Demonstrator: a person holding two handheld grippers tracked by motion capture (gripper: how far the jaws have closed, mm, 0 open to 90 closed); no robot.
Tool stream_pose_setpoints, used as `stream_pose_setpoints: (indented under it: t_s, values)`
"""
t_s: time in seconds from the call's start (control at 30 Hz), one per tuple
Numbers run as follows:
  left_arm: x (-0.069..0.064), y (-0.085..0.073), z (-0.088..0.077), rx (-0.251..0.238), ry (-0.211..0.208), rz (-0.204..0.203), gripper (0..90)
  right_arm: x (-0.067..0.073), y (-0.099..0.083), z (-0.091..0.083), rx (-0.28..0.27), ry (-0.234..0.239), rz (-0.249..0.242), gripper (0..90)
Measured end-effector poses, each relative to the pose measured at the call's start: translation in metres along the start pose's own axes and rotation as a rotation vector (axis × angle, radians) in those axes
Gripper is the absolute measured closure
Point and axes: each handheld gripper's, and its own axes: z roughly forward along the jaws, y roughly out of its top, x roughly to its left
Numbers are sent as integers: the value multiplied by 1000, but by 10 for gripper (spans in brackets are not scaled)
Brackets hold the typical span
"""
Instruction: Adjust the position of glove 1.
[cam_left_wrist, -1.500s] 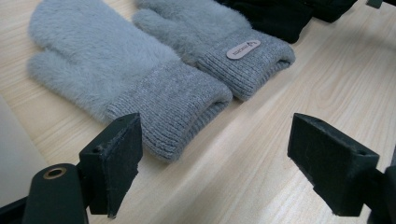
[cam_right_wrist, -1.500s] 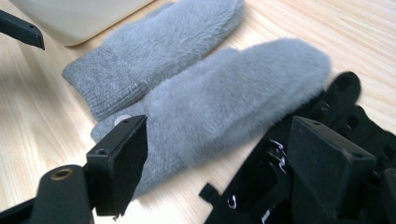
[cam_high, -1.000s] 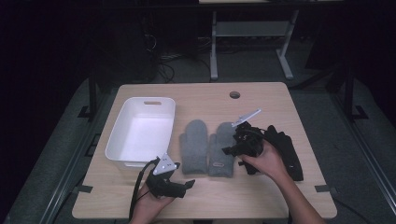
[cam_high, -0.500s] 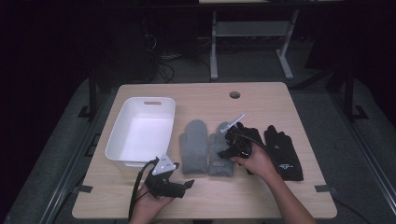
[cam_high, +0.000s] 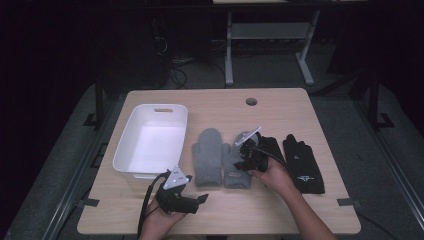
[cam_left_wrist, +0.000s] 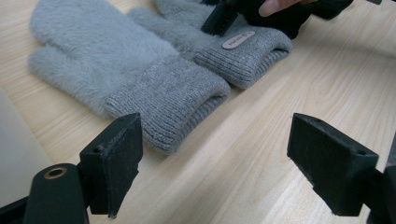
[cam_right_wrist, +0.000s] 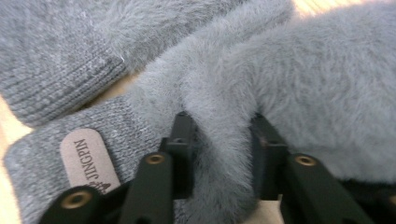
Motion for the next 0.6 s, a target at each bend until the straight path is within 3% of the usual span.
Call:
stream_pose_setpoints:
  t_s: [0.27,0.6]
  values:
    - [2,0,-3,7,4,13,181,-9,-2,-3,-14,65,56,795]
    - [2,1,-6,-3,16,1,181,-5,-1,-14,-20,41,54,818]
